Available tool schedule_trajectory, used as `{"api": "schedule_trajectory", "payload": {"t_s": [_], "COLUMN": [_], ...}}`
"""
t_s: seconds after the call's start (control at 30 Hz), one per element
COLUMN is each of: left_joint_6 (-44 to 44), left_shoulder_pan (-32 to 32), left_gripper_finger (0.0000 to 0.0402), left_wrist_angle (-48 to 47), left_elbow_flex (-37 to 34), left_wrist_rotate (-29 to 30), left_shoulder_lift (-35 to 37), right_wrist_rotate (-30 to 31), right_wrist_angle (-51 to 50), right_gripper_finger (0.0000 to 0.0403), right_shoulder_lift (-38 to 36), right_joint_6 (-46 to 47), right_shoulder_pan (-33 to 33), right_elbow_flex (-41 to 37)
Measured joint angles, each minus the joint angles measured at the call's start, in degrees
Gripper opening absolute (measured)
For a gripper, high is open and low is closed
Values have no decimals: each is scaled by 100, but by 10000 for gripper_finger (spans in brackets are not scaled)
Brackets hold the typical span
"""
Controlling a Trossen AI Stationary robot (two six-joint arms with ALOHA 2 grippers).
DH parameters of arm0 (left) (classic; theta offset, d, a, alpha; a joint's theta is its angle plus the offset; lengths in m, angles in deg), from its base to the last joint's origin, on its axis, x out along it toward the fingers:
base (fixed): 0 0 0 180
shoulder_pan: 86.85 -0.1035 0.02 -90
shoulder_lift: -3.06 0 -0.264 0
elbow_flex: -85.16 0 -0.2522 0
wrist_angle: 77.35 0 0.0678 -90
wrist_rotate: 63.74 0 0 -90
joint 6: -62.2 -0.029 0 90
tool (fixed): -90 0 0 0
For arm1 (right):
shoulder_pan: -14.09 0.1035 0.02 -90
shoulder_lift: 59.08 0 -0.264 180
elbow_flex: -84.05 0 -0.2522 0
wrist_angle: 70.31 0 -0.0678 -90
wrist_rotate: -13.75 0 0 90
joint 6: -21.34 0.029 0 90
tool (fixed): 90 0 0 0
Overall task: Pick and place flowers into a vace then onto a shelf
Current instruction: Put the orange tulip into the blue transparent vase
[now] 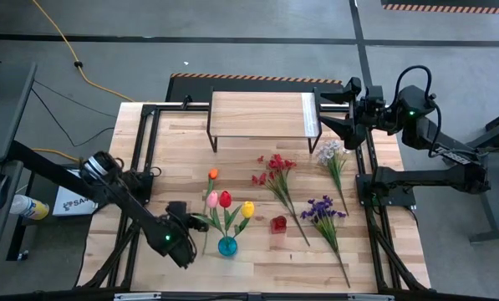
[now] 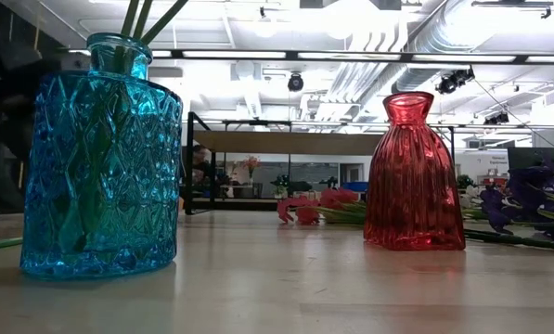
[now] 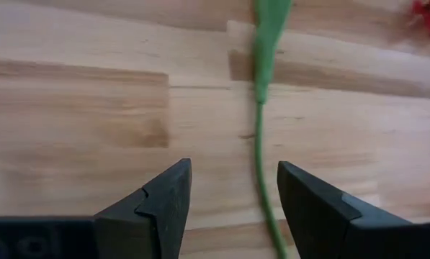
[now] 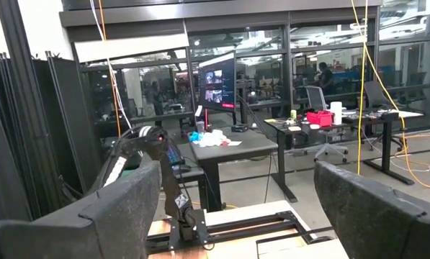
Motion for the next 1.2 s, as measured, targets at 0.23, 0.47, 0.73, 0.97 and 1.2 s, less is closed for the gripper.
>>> {"api": "schedule_trajectory", "payload": {"t_s": [0.23, 0.47, 0.73, 0.97, 1.2], "left_joint_6": [-626, -1648, -2052, -2116, -2122], "left_shoulder_pan": [-390, -1004, -1423, -1513, -1520], "left_gripper_finger": [237, 237, 237, 237, 237], "left_wrist_angle": [338, 857, 949, 1736, 1764], "left_elbow_flex": [-180, -185, -364, -882, -904], "left_wrist_rotate": [-128, -503, -882, -957, -1003], "left_shoulder_lift": [316, 336, 336, 382, 406], "right_wrist_rotate": [0, 0, -1, -45, -44], "right_wrist_angle": [0, 0, -4, -7, -2], "right_gripper_finger": [354, 353, 353, 353, 354], "right_shoulder_lift": [0, 0, -2, -4, -4], "right_joint_6": [-2, -2, 7, 17, 15], "right_shoulder_pan": [0, 0, 0, 2, 2], "right_elbow_flex": [0, -1, 1, 0, 0]}}
